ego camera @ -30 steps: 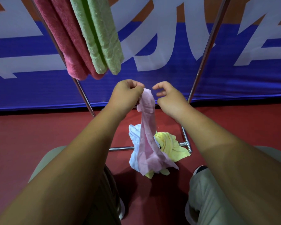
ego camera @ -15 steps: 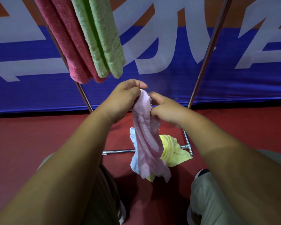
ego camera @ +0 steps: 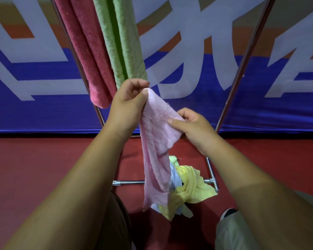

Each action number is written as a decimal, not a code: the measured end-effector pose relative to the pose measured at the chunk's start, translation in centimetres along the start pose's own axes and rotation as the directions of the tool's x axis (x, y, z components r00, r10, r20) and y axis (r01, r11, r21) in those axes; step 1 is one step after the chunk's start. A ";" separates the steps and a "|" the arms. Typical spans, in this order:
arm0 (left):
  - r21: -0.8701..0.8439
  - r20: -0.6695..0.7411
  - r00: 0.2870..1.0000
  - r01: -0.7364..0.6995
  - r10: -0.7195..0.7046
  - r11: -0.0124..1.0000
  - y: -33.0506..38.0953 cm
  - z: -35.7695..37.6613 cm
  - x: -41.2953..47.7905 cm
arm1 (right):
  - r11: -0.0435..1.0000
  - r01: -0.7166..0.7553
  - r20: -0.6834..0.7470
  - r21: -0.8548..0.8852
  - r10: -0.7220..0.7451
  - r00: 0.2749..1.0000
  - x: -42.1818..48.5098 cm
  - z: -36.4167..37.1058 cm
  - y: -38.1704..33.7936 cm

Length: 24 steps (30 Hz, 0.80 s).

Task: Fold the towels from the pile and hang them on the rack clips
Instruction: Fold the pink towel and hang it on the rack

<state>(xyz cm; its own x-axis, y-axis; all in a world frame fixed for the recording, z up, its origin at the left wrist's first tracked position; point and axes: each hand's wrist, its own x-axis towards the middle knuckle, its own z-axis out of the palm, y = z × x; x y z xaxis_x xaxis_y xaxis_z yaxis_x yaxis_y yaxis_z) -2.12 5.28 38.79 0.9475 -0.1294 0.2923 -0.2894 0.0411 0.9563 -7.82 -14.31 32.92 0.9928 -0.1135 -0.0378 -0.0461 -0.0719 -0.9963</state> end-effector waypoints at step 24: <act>-0.005 -0.287 0.948 -0.148 0.141 0.989 11.4 -3.6 -2.2 | 0.929 0.215 -0.194 0.302 -0.160 0.968 -4.0 -1.2 -14.9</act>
<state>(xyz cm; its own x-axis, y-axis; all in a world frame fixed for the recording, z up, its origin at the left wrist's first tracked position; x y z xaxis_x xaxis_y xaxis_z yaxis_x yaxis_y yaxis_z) -6.98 9.63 49.07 0.8960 0.1670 0.4113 -0.4262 0.0644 0.9023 -11.20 -13.98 47.98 0.9468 -0.2907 0.1381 0.2035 0.2083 -0.9567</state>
